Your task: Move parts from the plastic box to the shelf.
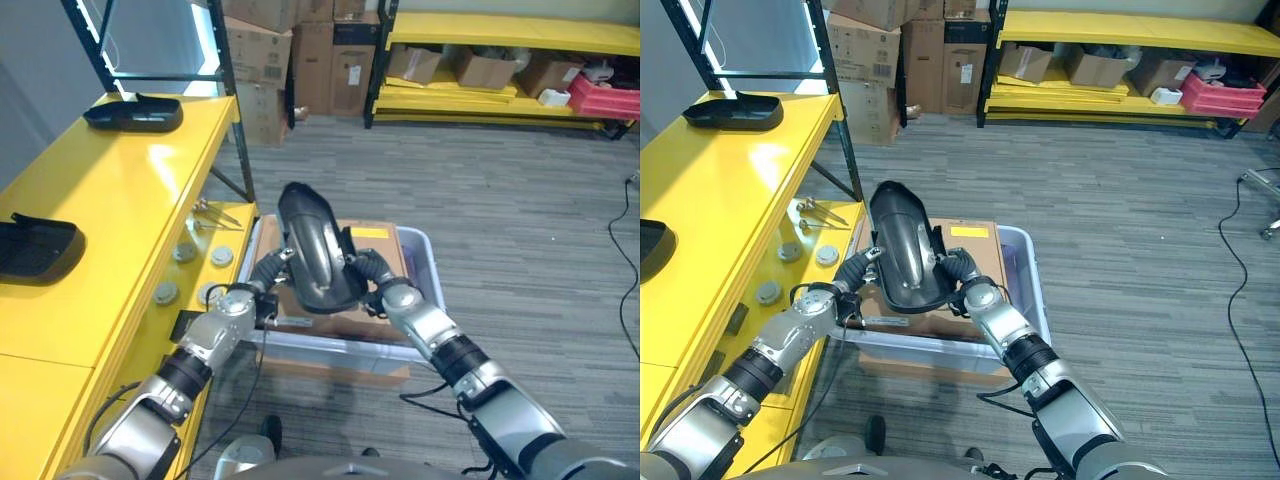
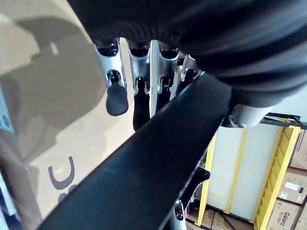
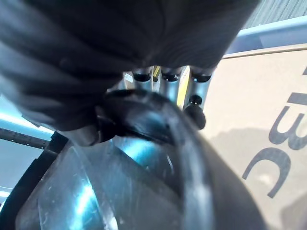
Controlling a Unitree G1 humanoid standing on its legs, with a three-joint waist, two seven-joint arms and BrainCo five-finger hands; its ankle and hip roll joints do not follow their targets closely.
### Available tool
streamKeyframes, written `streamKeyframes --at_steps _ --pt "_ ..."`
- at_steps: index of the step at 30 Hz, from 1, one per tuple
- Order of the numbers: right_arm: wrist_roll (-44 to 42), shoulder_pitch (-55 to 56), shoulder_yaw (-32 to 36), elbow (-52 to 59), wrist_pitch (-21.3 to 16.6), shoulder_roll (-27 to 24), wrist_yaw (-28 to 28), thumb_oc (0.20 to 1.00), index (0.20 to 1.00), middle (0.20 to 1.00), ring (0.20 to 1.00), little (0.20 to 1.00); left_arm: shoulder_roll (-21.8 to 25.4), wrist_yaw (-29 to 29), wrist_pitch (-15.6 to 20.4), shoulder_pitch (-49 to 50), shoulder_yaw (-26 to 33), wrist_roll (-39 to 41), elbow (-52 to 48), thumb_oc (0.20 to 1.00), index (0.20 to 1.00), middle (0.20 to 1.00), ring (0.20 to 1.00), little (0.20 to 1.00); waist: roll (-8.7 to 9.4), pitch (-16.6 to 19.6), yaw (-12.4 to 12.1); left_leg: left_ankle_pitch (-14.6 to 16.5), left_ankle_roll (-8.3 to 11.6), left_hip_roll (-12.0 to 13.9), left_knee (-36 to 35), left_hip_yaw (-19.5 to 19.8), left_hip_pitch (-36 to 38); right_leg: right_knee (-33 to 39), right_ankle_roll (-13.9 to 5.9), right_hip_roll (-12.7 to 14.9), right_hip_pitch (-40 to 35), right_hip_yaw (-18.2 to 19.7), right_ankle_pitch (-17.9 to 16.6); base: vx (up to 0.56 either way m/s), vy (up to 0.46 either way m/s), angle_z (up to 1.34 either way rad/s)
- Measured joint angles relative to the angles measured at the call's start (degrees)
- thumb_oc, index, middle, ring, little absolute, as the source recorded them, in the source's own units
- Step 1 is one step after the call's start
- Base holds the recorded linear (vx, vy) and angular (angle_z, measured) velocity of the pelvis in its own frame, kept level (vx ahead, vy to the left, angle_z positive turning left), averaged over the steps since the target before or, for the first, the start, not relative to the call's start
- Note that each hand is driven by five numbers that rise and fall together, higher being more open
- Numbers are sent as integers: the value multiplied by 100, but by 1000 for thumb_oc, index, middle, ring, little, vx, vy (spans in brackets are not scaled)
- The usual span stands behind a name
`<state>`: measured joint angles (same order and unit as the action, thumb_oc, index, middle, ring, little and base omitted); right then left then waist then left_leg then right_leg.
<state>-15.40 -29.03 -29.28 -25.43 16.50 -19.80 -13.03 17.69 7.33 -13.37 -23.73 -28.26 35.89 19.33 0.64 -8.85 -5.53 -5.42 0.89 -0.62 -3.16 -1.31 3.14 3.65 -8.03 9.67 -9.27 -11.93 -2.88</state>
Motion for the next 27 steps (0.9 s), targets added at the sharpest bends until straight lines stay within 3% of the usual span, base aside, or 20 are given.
streamKeyframes --at_steps 9,10,11,18,24,27 --pt "-289 1 1 -14 -5 23 -48 200 200 200 200 200 44 0 1 -1 -89 7 -37 200 200 200 200 200 4 -2 -2 0 0 0 -4 -2 1 6 0 -1 -2 -1 0 0 0 0" --pt "-383 1 1 -14 -5 27 -97 404 404 404 404 404 46 0 2 -1 -88 7 -48 200 200 200 200 200 5 -3 -3 0 0 0 -4 -4 1 6 0 -1 -2 -1 0 0 0 0" --pt "-612 0 18 -14 -7 33 -159 1000 1000 1000 1000 1000 44 0 12 -1 -94 8 -61 200 200 200 200 200 6 -4 -9 0 0 0 -4 -2 1 8 0 -1 -3 -1 0 0 0 0" --pt "-1857 0 214 -12 -432 223 -543 1000 1000 1000 1000 1000 86 208 142 0 -76 177 -209 200 200 200 200 200 10 -6 -43 0 1 1 -6 -1 2 16 1 0 -7 -6 -1 0 0 0" --pt "-2235 0 539 387 -981 390 -876 1000 1000 1000 1000 1000 209 369 386 0 163 276 -530 200 200 200 200 200 16 -11 -52 0 0 -1 -16 -10 1 28 1 1 -6 -6 -1 0 0 0" --pt "-2249 34 778 1251 -1248 337 -959 1000 1000 1000 1000 1000 208 510 751 -12 369 278 -826 200 200 200 200 200 19 -16 -37 -4 3 -1 -84 -30 48 41 -1 1 -1 23 -3 -32 8 -6"
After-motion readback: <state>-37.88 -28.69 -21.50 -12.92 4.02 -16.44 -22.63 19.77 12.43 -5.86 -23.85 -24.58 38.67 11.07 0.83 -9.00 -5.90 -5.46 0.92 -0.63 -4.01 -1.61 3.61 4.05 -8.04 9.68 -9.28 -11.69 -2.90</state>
